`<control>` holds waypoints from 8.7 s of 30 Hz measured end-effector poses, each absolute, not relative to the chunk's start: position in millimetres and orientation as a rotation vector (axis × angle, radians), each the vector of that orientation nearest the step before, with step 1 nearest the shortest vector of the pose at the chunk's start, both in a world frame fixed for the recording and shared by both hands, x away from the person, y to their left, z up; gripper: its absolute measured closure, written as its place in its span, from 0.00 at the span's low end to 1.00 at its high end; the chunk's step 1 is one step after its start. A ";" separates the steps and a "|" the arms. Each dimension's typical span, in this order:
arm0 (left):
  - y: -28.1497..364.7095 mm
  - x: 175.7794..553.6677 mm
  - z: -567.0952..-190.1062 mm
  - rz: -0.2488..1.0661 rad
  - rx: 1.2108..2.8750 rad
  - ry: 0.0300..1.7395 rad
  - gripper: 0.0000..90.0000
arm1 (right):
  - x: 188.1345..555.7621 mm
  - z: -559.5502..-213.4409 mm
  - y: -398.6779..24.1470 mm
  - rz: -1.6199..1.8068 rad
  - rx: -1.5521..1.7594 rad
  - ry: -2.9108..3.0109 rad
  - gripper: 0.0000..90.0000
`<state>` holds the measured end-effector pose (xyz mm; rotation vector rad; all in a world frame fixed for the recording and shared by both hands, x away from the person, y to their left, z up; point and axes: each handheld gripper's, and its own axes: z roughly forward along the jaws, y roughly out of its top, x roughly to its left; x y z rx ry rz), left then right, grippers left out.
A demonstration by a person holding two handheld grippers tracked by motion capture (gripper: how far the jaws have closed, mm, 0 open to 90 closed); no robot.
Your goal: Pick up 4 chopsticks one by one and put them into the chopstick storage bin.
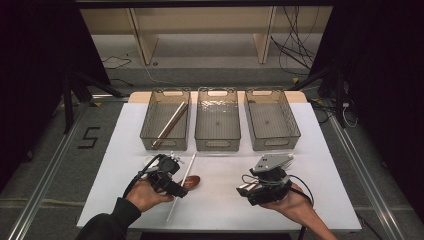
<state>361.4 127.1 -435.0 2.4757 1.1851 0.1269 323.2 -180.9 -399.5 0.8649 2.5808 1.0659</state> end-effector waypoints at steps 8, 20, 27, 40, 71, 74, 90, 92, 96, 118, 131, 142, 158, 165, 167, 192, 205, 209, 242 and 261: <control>125.5 357.7 -439.4 0.119 2.520 1.179 0.28 | 322.9 -399.3 -181.0 1.068 0.861 2.578 0.29; 122.0 353.8 -445.4 0.100 2.587 1.158 0.40 | 322.4 -399.2 -180.8 1.067 0.859 2.579 0.29; 121.7 353.7 -447.7 0.090 2.600 1.157 0.43 | 322.5 -399.4 -180.7 1.064 0.856 2.578 0.29; 121.7 356.2 -454.3 0.059 2.631 1.143 0.59 | 321.8 -399.1 -180.5 1.062 0.856 2.581 0.29; 133.3 372.4 -456.8 -0.009 2.575 1.242 0.93 | 321.9 -400.1 -179.7 1.058 0.849 2.586 0.30; 135.1 372.8 -456.0 -0.023 2.567 1.241 0.94 | 321.8 -400.3 -179.9 1.057 0.848 2.587 0.30; 137.4 369.2 -435.9 0.018 2.499 1.157 0.94 | 320.9 -399.5 -179.5 1.059 0.852 2.586 0.30; 137.7 370.0 -432.3 0.021 2.492 1.148 0.94 | 320.4 -399.0 -179.4 1.060 0.848 2.585 0.30; 137.9 374.3 -423.3 0.038 2.448 1.138 0.94 | 321.8 -399.9 -179.8 1.065 0.851 2.584 0.30; 150.7 407.2 -391.7 0.135 2.317 1.150 0.94 | 322.6 -398.3 -183.5 1.093 0.867 2.560 0.29; 167.9 422.1 -376.6 0.175 2.234 1.186 0.94 | 320.9 -396.8 -190.6 1.139 0.906 2.524 0.29; 180.3 436.5 -373.1 0.193 2.180 1.226 0.94 | 317.9 -397.6 -200.5 1.169 0.952 2.489 0.29; 191.1 478.9 -363.2 0.248 2.135 1.288 0.94 | 317.4 -397.2 -202.6 1.189 0.960 2.485 0.29; 193.5 498.8 -363.4 0.276 2.148 1.322 0.94 | 317.4 -396.8 -202.8 1.194 0.958 2.486 0.29; 195.2 503.8 -363.4 0.283 2.144 1.330 0.94 | 317.6 -396.8 -202.8 1.195 0.958 2.487 0.29; 209.2 549.0 -377.8 0.329 2.154 1.432 0.94 | 318.0 -396.6 -203.1 1.194 0.949 2.492 0.29; 203.4 560.8 -385.1 0.350 2.189 1.440 0.94 | 319.0 -396.9 -204.2 1.201 0.961 2.492 0.29; 203.5 562.7 -388.5 0.359 2.199 1.445 0.94 | 318.9 -396.9 -203.8 1.200 0.949 2.492 0.29; 193.0 463.7 -355.4 0.235 2.145 1.231 0.28 | 318.0 -395.6 -202.7 1.203 0.949 2.488 0.29; 187.7 416.8 -386.5 0.186 2.292 1.187 0.24 | 317.0 -394.2 -201.6 1.206 0.947 2.486 0.29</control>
